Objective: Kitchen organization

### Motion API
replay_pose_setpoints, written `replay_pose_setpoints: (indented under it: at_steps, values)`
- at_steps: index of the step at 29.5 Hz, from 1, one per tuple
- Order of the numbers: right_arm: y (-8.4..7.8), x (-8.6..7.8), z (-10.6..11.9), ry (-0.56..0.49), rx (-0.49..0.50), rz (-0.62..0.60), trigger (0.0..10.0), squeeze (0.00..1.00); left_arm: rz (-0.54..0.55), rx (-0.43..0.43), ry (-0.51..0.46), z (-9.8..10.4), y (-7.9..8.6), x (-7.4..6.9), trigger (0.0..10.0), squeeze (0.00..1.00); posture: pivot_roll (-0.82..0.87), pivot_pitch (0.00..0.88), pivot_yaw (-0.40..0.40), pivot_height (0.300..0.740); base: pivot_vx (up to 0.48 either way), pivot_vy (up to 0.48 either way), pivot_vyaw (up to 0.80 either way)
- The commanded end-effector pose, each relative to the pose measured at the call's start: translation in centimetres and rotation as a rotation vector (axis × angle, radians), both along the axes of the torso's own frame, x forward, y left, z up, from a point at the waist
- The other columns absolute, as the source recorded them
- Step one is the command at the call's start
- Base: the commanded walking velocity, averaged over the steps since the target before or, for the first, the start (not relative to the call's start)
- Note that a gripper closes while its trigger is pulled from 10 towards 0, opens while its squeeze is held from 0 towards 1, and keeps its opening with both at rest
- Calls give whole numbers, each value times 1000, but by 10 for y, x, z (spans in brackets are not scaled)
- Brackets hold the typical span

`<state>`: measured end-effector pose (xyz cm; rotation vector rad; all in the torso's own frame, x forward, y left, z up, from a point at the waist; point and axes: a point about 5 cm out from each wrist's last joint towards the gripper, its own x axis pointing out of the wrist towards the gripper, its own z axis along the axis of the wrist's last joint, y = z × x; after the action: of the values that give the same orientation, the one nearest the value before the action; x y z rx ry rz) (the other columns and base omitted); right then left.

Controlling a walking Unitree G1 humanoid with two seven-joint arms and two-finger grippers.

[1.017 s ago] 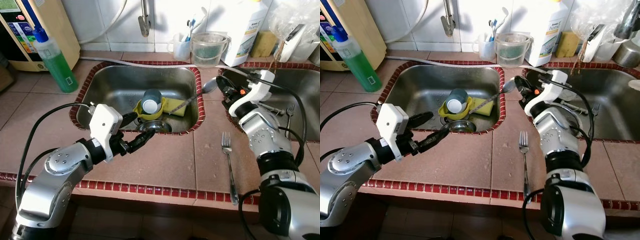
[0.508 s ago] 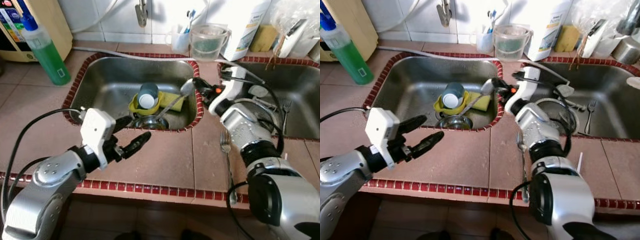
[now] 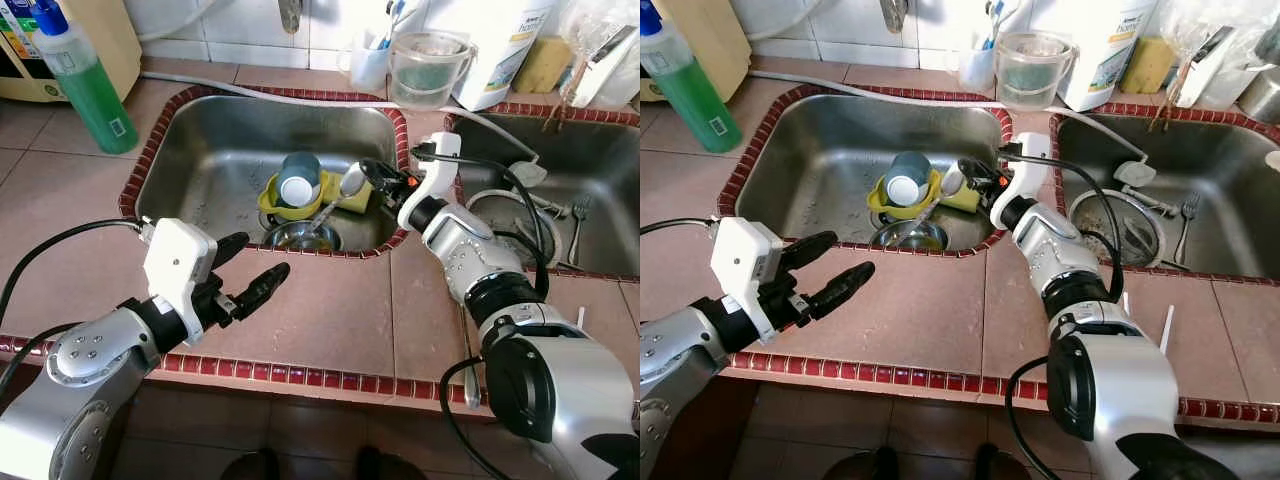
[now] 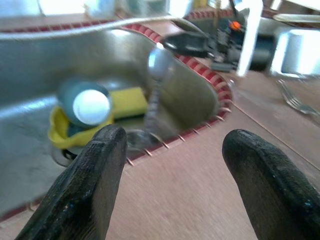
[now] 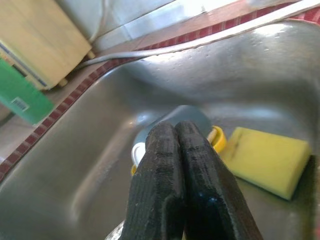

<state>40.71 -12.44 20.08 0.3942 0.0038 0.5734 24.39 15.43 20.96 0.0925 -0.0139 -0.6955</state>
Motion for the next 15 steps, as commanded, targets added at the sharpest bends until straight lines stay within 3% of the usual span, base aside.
replay_pose_setpoints:
  at_steps: [1,6,7,8,9,15]
  values:
    - [-6,0,-3,13,27,-25,10000,0,17,-2,-18,6,1,1,10000,0,105,286,20,740,0,0,0]
    - [-13,-1,-7,23,50,-52,10000,27,-24,0,-27,10,-5,4,10000,0,90,285,41,740,0,0,0]
    - [-14,-1,-8,24,53,-54,10000,800,-35,-2,-21,9,-6,4,10000,0,85,284,46,740,0,0,0]
    - [-15,-2,-8,25,55,-55,10000,800,-42,-3,-17,9,-7,5,10000,0,85,284,46,740,0,0,0]
    - [-15,-2,-9,25,57,-55,10000,1000,-53,-1,-12,9,-8,4,10000,0,82,285,50,740,0,0,0]
    - [-16,-2,-10,29,65,-59,10000,1000,-100,20,11,5,-11,1,10000,0,79,289,62,740,0,0,0]
